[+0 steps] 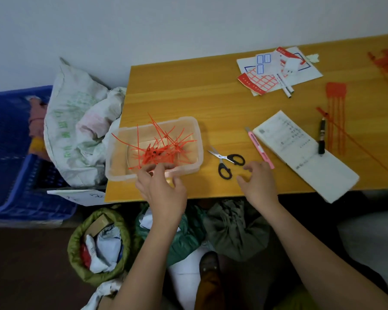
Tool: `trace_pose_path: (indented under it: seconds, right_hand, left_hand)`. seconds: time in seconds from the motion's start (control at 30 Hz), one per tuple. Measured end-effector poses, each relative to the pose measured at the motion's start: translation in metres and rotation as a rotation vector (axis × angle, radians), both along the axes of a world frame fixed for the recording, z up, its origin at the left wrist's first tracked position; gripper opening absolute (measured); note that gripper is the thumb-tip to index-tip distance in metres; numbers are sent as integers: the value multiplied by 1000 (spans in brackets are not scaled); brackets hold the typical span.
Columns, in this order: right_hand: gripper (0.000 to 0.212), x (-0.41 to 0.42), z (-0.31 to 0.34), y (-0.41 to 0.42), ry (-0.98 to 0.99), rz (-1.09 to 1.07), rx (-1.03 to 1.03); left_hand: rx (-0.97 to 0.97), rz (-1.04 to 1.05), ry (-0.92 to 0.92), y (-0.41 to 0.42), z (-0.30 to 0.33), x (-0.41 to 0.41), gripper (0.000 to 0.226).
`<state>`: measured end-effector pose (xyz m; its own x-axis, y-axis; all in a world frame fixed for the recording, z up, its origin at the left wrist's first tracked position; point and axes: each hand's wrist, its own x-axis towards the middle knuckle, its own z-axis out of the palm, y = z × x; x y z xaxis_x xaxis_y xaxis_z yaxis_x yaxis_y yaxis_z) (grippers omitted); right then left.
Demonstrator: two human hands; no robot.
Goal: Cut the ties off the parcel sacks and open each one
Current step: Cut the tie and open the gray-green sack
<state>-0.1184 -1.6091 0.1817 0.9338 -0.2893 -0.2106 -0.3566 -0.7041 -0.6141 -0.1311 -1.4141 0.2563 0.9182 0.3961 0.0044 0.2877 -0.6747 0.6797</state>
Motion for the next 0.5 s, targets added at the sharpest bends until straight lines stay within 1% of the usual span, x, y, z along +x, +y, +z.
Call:
trace_pose_path:
  seconds: [0.13,0.23,0.37,0.43,0.5]
  right_hand:
    - [29,-69,-1,-25,48,-5,-10]
    - [34,-111,-13,-45,127,3,-9]
    - [43,-155,-47,-73,224,41,-16]
    - [42,-174,-77,-84,260,15,-9]
    - [41,-194,-117,-89,262,-12,-3]
  left_hand:
    - [-27,23,8,-19,-7,-56,18]
    - [-12,22,33,-36,-27,-95,19]
    - [-26,-84,184,-60,-70,-131,55]
    - [-2,-147,257,-70,-99,-142,66]
    - [-20,-182,294,-77,-132,-151,74]
